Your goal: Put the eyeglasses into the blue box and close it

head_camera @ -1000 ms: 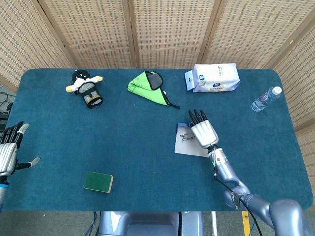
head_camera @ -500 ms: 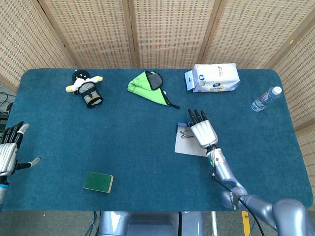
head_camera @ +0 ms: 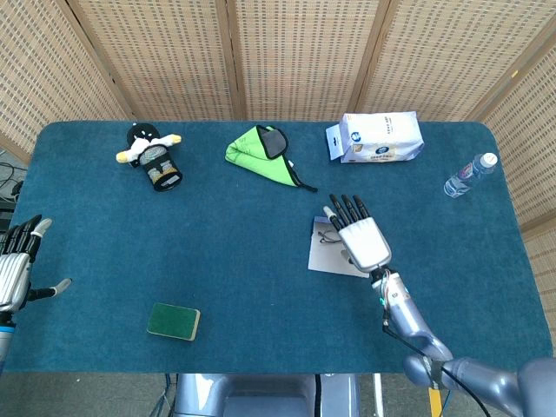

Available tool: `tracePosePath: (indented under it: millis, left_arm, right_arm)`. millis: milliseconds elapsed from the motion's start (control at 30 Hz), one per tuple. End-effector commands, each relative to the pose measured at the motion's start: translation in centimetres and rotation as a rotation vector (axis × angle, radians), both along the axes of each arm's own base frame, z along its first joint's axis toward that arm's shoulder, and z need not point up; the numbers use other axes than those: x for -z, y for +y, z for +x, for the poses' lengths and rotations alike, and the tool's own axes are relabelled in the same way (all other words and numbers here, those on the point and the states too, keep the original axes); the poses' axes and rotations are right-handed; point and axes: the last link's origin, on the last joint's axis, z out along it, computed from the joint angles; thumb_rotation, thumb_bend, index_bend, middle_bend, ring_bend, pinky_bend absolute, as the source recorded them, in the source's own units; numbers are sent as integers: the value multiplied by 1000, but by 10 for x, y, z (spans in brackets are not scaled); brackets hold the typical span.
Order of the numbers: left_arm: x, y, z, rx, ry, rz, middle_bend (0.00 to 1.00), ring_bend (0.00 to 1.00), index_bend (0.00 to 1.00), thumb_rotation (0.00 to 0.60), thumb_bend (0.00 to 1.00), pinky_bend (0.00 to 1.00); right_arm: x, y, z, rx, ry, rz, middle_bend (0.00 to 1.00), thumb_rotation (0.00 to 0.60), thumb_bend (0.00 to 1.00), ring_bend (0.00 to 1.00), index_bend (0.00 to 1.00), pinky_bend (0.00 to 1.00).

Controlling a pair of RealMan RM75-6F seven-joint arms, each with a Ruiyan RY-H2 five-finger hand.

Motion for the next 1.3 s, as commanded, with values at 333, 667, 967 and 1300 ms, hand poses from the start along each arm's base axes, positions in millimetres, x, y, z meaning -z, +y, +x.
tracePosePath:
  millis: [333,667,967,1300]
  left_arm:
    - [1,-2,1,8,5,2,0,0,0,600,0,0]
    - [0,-2,0,5,2,5,0,0,0,600,0,0]
    - [-1,-2,0,3,0,6,0,0,0,600,0,0]
    - [-1,-2,0,2,-1,6,0,0,0,600,0,0]
  right_arm:
    - [24,28,-13,-44,31,81,0,600,260,0,279,83]
    - [53,33,-13,-78,98,89,0,600,260,0,313,83]
    - [57,27,-26,-51,120,78,0,600,260,0,316,83]
    - [59,27,-27,-53,126,80,0,600,260,0,316,83]
